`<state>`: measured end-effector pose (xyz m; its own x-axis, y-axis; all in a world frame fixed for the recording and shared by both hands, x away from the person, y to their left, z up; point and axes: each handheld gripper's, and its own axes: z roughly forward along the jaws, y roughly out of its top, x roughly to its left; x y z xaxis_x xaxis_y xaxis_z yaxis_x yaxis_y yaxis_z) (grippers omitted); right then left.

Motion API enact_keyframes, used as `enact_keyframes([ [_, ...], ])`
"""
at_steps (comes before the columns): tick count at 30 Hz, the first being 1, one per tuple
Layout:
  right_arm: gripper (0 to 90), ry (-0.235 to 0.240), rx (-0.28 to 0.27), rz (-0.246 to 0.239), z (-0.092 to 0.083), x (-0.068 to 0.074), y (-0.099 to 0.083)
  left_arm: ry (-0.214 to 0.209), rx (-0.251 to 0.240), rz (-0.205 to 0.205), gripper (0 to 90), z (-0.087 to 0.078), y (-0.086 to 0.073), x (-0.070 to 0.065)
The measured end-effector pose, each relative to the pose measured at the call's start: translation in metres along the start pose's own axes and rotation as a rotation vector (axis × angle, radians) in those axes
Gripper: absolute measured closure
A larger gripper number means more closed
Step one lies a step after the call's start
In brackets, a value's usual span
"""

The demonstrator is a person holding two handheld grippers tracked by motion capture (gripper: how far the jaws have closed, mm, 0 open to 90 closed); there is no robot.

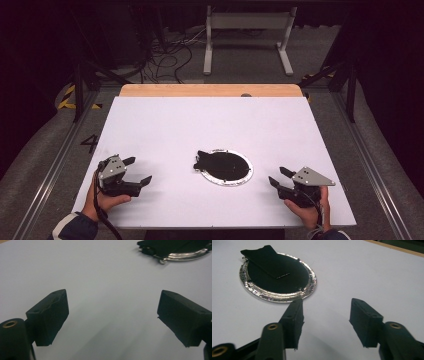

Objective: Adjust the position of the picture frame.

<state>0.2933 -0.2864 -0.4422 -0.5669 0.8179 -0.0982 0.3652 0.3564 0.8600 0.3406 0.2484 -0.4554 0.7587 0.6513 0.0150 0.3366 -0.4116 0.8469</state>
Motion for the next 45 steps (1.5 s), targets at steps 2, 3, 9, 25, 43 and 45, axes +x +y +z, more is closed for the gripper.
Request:
enact_keyframes([
  [2, 38.7, -0.003, 0.005, -0.01, 0.001, 0.001, 0.0, -0.023, 0.004, 0.017, 10.7, 0.002, 0.0, -0.001],
  [3, 36.6, -0.007, -0.001, -0.009, 0.001, 0.001, 0.001, -0.024, 0.005, 0.022, 10.5, 0.002, 0.0, -0.002],
  [9, 21.1, -0.031, -0.002, -0.015, 0.002, 0.005, 0.005, -0.014, 0.018, 0.016, 9.7, 0.004, -0.001, -0.002],
  [25, 82.2, 0.113, 0.043, 0.037, 0.015, 0.013, 0.005, -0.12, 0.027, 0.065, 85.0, 0.045, 0.042, 0.002],
  [43, 90.0, 0.213, 0.129, 0.003, 0.039, 0.048, 0.01, -0.216, 0.075, 0.109, 90.0, 0.149, 0.107, -0.017],
  [45, 90.0, 0.22, 0.139, -0.013, 0.041, 0.053, 0.01, -0.215, 0.101, 0.123, 90.0, 0.157, 0.111, -0.02],
])
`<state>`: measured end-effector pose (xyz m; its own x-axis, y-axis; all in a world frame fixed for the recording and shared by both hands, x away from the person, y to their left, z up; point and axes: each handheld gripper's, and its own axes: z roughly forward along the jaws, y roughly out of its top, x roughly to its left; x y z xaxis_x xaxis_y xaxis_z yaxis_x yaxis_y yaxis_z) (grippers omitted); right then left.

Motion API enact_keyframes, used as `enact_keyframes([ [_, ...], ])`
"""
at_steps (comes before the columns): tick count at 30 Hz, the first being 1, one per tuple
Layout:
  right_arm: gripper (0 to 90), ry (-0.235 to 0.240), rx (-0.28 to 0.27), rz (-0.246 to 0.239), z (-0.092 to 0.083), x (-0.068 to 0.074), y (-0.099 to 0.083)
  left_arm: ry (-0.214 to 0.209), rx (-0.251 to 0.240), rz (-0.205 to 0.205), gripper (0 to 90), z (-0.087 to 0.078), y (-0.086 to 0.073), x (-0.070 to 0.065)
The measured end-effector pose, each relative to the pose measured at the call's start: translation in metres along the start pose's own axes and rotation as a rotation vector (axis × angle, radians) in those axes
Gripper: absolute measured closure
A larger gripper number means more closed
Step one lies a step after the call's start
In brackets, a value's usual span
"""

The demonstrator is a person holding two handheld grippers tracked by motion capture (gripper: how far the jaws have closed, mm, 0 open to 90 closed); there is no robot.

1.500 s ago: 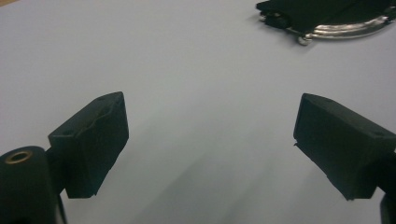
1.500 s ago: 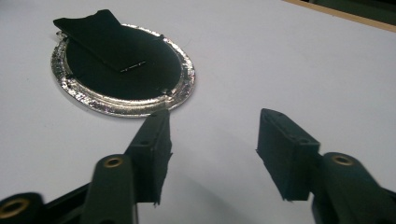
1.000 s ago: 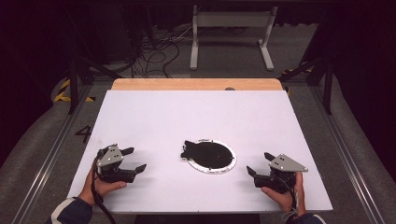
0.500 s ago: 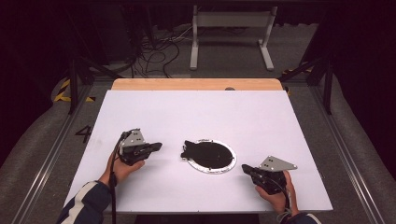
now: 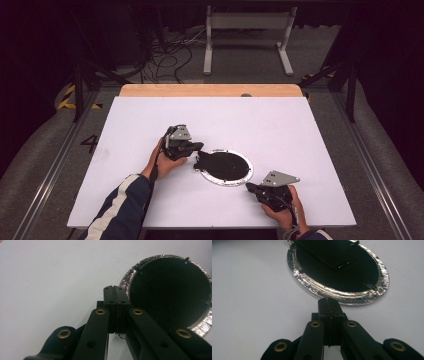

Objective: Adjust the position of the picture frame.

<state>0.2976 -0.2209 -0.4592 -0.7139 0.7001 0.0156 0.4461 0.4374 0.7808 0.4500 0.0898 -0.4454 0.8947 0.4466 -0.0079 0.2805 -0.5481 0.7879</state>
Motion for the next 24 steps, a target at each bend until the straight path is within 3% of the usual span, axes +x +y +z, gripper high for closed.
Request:
enact_keyframes([
  [4, 90.0, 0.003, 0.006, -0.019, 0.004, 0.006, 0.001, 0.024, 0.047, 0.035, 90.0, 0.008, 0.003, -0.002],
  [7, 90.0, 0.014, 0.01, -0.032, 0.007, 0.01, 0.002, 0.02, 0.064, 0.024, 89.7, 0.012, 0.0, -0.001],
  [9, 90.0, 0.005, 0.009, -0.047, 0.008, 0.014, 0.003, 0.008, 0.063, 0.019, 89.8, 0.012, 0.0, 0.0],
  [12, 90.0, -0.025, 0.029, -0.075, 0.012, 0.019, 0.006, 0.003, 0.077, 0.046, 89.9, 0.01, 0.002, -0.001],
  [15, 90.0, -0.037, 0.036, -0.063, 0.016, 0.018, 0.007, -0.016, 0.078, 0.039, 89.9, 0.008, 0.001, 0.0],
  [19, 90.0, -0.053, 0.036, -0.067, 0.018, 0.018, 0.009, -0.029, 0.09, 0.064, 90.0, 0.006, 0.002, -0.001],
  [21, 90.0, -0.059, 0.038, -0.066, 0.019, 0.018, 0.01, -0.032, 0.115, 0.1, 90.0, 0.003, 0.003, -0.003],
  [24, 90.0, -0.069, 0.039, -0.062, 0.021, 0.017, 0.011, -0.044, 0.132, 0.1, 89.9, -0.001, 0.002, -0.004],
])
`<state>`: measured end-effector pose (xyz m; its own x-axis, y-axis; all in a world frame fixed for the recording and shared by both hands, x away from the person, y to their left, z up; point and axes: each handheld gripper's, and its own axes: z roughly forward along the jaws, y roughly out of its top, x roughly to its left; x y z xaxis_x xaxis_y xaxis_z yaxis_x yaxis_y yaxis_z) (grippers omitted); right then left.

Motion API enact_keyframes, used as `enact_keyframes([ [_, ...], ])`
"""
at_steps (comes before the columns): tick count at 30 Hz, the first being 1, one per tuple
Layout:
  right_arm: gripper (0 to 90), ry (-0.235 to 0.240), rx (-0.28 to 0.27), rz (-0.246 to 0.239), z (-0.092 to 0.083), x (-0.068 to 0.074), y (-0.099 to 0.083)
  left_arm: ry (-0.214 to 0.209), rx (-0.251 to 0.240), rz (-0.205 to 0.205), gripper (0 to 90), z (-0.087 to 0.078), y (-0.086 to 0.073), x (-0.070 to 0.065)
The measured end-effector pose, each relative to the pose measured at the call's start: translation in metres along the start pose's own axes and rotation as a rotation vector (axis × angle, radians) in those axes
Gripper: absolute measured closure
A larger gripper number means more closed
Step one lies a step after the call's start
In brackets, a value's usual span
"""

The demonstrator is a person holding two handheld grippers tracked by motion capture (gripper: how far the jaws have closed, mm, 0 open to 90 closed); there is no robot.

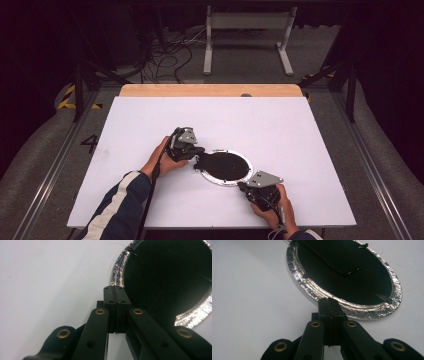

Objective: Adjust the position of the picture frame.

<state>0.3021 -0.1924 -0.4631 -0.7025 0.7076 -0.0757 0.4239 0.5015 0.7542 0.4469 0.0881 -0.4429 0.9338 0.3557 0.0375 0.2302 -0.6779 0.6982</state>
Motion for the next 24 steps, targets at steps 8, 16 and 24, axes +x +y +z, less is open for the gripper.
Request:
enact_keyframes([
  [8, 90.0, -0.006, 0.005, 0.001, 0.0021, -0.0027, 0.0023, -0.021, 0.009, -0.009, 89.7, -0.0047, -0.0034, 0.0013],
  [16, 90.0, -0.012, 0.005, 0.017, 0.0041, -0.0082, 0.0039, -0.026, 0.023, 0.014, 88.9, -0.0066, -0.003, 0.0008],
  [24, 90.0, -0.016, 0.006, 0.008, 0.0049, -0.0084, 0.0046, 0.094, -0.013, -0.018, 87.5, 0.0005, -0.003, 0.0067],
])
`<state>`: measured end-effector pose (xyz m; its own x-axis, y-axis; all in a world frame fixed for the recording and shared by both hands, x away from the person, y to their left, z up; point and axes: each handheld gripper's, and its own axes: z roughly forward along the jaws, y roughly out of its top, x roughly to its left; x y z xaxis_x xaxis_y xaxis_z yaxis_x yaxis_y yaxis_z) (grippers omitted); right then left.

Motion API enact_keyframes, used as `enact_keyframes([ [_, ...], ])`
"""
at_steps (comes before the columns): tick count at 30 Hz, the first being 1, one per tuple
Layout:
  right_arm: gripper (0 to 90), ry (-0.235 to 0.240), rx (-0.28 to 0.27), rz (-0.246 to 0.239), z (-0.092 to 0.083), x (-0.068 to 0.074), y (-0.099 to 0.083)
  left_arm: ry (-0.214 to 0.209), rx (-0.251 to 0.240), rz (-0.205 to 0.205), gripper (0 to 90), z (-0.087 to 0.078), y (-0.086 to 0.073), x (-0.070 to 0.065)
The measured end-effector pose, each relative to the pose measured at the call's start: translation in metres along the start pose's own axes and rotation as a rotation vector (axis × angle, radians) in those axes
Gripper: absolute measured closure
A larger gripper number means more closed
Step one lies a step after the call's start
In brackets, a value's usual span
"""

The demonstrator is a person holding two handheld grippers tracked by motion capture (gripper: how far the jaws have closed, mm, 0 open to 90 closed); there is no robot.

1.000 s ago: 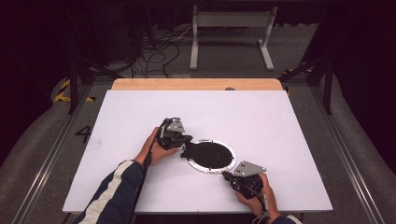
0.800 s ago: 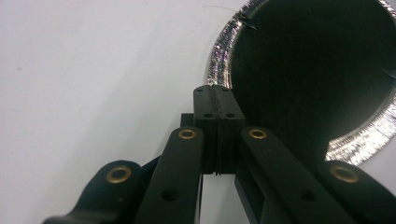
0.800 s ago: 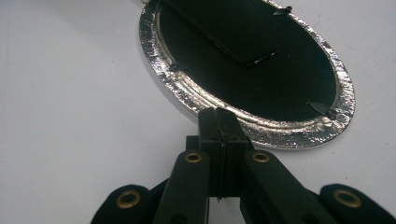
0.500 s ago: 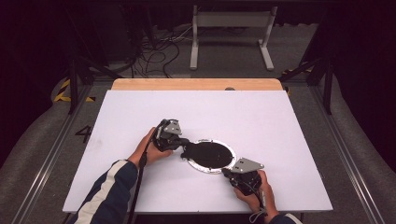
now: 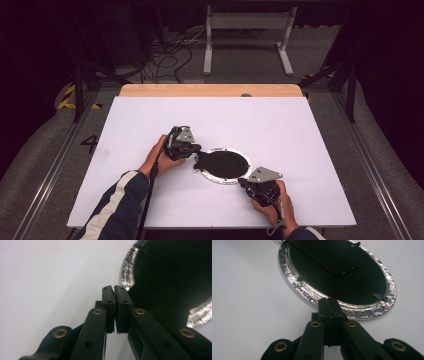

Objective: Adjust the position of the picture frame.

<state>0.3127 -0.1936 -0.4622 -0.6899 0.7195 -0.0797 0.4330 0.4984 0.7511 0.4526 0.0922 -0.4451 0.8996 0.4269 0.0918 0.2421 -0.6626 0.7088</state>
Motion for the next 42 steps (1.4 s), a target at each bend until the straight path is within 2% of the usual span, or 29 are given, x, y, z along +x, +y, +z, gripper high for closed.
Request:
enact_keyframes([
  [3, 90.0, 0.004, -0.001, 0.003, 0.0, -0.001, 0.0, 0.015, -0.008, -0.018, 86.8, 0.005, 0.0, 0.002],
  [6, 90.0, -0.003, 0.002, 0.006, 0.002, -0.003, 0.001, 0.031, -0.002, -0.043, 81.0, 0.01, -0.001, 0.004],
  [7, 90.0, -0.005, 0.002, 0.008, 0.002, -0.003, 0.002, 0.034, 0.009, -0.032, 82.6, 0.012, -0.002, 0.005],
  [8, 90.0, -0.003, 0.003, 0.01, 0.002, -0.004, 0.002, 0.032, 0.03, -0.034, 83.5, 0.014, -0.003, 0.005],
  [9, 90.0, -0.005, 0.003, 0.015, 0.003, -0.005, 0.002, 0.014, 0.022, -0.048, 84.4, 0.015, -0.004, 0.006],
  [12, 90.0, -0.02, 0.003, 0.024, 0.004, -0.006, 0.004, -0.004, 0.024, -0.05, 85.7, 0.013, -0.007, 0.009],
  [13, 90.0, -0.026, 0.001, 0.029, 0.005, -0.007, 0.004, -0.009, 0.024, -0.063, 86.4, 0.012, -0.008, 0.008],
  [15, 90.0, -0.032, 0.006, 0.031, 0.006, -0.008, 0.006, -0.005, 0.037, -0.061, 87.0, 0.009, -0.009, 0.007],
  [16, 90.0, -0.033, 0.008, 0.037, 0.007, -0.009, 0.006, 0.002, 0.048, -0.043, 86.7, 0.007, -0.009, 0.008],
  [18, 90.0, -0.029, 0.008, 0.053, 0.008, -0.012, 0.007, 0.011, 0.061, -0.037, 86.8, 0.004, -0.01, 0.004],
  [22, 90.0, -0.056, 0.006, 0.044, 0.011, -0.014, 0.009, 0.037, 0.078, 0.012, 87.0, -0.001, -0.012, -0.001],
  [27, 90.0, -0.078, -0.001, 0.038, 0.013, -0.015, 0.01, 0.011, 0.073, 0.009, 86.8, -0.004, -0.016, -0.003],
  [31, 90.0, -0.045, 0.004, 0.037, 0.009, -0.011, 0.008, -0.01, 0.076, 0.015, 84.7, -0.006, -0.017, -0.007],
  [32, 90.0, -0.045, 0.004, 0.037, 0.009, -0.011, 0.008, -0.01, 0.076, 0.015, 84.7, -0.006, -0.017, -0.007],
  [34, 90.0, -0.041, 0.007, 0.011, 0.008, -0.005, 0.008, 0.0, 0.086, 0.042, 85.7, -0.008, -0.017, -0.012],
  [36, 90.0, -0.045, 0.012, 0.001, 0.008, -0.003, 0.008, -0.011, 0.089, 0.055, 86.8, -0.009, -0.017, -0.016],
  [37, 90.0, -0.043, 0.012, 0.003, 0.009, -0.004, 0.008, -0.023, 0.089, 0.059, 87.0, -0.01, -0.018, -0.018],
  [40, 90.0, -0.04, 0.01, 0.011, 0.009, -0.005, 0.008, -0.01, 0.093, 0.068, 89.8, -0.011, -0.019, -0.023],
  [42, 90.0, -0.051, 0.012, 0.006, 0.009, -0.006, 0.009, -0.03, 0.096, 0.058, 89.9, -0.013, -0.02, -0.025],
])
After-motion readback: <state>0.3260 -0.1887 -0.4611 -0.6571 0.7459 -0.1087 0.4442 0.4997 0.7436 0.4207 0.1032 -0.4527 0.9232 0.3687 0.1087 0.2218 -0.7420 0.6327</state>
